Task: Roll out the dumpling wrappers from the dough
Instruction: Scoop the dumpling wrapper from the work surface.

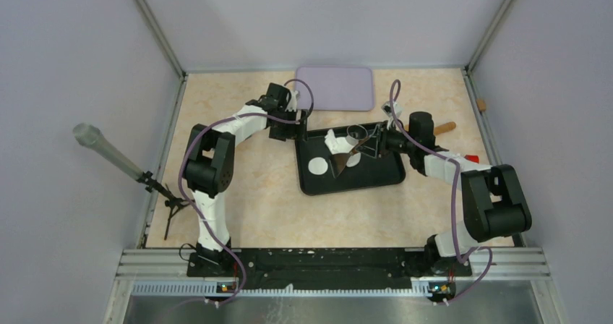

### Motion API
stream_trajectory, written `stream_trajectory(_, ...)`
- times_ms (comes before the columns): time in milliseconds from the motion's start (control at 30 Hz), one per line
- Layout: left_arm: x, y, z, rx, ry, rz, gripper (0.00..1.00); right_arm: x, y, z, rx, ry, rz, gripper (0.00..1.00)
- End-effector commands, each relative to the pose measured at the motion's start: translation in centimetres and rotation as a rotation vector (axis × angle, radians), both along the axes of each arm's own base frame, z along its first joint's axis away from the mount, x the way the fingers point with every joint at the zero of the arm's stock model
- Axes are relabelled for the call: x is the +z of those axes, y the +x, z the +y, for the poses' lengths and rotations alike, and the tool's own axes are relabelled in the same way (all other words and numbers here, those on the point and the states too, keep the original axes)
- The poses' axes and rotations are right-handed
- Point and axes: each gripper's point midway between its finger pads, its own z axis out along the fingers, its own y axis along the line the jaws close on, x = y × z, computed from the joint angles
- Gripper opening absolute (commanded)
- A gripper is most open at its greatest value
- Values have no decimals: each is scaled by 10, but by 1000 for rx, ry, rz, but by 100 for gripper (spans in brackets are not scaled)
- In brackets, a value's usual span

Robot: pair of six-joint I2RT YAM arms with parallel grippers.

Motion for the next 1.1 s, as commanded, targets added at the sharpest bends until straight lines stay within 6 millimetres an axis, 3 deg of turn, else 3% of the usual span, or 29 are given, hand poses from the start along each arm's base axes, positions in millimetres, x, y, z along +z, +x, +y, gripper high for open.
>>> stream_trajectory(0,2,9,-8,17,-23,-8,83,30,7,9,67,42,-127,0)
stream_trajectory(200,2,9,-6,28,-16,-6,77,11,15,4,27,-1,-95,0)
stream_trajectory(400,-4,9,-8,38,-20,13,64,-3,18,2,-7,0,-52,0)
stream_trajectory(667,-5,6,-8,44,-32,22,50,-11,22,7,11,16,-10,0)
stream_trajectory(733,-5,6,-10,43,-35,23,49,-4,19,11,38,56,-6,0)
stream_trajectory(900,-6,6,-11,43,-43,31,49,35,11,21,93,252,-16,0)
stream_trajectory(1067,-7,6,-10,44,-40,32,49,67,6,18,139,383,-42,0)
